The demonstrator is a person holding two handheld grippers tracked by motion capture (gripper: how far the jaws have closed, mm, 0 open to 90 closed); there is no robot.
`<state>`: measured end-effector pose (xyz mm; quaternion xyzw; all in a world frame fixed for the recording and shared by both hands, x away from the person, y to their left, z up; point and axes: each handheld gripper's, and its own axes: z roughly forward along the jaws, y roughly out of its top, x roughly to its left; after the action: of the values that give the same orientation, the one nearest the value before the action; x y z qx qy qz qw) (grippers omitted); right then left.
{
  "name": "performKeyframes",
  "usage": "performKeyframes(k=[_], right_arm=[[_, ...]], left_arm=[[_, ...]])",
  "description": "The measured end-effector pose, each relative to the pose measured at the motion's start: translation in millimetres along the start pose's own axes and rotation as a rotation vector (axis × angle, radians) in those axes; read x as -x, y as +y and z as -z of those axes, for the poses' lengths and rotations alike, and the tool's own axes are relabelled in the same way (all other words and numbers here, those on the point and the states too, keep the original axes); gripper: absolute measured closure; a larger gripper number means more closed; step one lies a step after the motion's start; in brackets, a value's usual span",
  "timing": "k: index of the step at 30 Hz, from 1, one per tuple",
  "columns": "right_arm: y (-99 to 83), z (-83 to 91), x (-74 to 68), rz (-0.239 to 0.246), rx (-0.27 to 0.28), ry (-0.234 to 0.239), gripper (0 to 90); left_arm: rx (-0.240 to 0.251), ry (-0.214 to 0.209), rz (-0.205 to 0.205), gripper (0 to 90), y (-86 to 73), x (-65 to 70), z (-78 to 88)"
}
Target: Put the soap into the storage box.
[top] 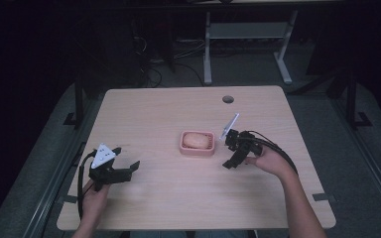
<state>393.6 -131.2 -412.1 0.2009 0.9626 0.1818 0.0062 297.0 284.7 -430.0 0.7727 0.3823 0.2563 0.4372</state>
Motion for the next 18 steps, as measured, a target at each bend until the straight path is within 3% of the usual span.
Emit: performKeyframes(k=[18], right_arm=[[-25.2,-0.5,-8.3,-0.018,0.03,-0.01,23.8]], left_arm=[[0.001,0.002,-0.001,14.3,-0.2,0.1,-0.4]])
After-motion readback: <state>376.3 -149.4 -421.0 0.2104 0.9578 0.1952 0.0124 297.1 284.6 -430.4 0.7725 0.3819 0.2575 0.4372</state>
